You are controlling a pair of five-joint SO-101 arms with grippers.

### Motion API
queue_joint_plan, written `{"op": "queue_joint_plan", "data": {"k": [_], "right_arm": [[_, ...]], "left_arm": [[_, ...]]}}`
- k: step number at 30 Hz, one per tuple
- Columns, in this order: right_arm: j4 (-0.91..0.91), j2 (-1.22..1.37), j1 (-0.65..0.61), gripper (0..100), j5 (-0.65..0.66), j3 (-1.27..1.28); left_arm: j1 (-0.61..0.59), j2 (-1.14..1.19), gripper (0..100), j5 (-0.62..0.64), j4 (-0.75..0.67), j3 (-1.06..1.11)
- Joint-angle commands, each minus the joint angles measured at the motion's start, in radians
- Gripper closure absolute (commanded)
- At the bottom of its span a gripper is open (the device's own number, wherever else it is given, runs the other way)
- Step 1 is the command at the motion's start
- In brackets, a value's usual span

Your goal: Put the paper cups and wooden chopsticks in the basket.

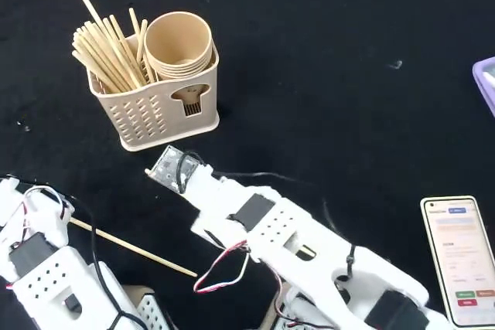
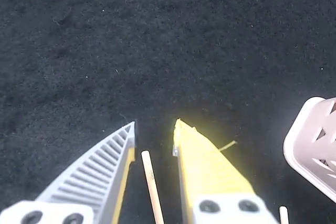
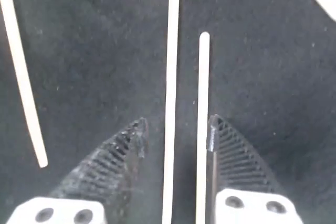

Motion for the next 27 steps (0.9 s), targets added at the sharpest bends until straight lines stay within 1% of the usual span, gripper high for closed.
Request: {"op": "queue_joint_plan", "data": {"k": [1, 12, 15, 17, 20, 22, 23, 27], "right_arm": [[-0.063, 0.077, 0.008, 80.1, -0.012, -0.041], [-0.061, 0.363, 0.009, 80.2, -0.005, -0.179], [-0.023, 0.41, 0.009, 80.7, -0.002, -0.216], [0.012, 0.43, 0.003, 85.1, 0.038, -0.234], [0.038, 0.44, 0.003, 99.2, 0.121, -0.236], [0.055, 0.433, 0.006, 97.5, 0.133, -0.226], [0.064, 0.427, 0.009, 98.8, 0.137, -0.223], [0.109, 0.366, 0.009, 98.8, 0.14, -0.206]], "left_arm": [[-0.008, 0.002, 87, 0.0, -0.017, -0.05], [-0.008, 0.002, 87, 0.0, -0.018, -0.05], [-0.008, 0.002, 87, 0.0, -0.018, -0.05], [-0.008, 0.002, 87, 0.0, -0.018, -0.05], [-0.008, 0.002, 87, 0.0, -0.018, -0.05], [-0.008, 0.002, 87, 0.0, -0.018, -0.05], [-0.01, 0.002, 87, 0.0, -0.018, -0.05], [-0.01, 0.002, 87, 0.0, -0.018, -0.05]]}}
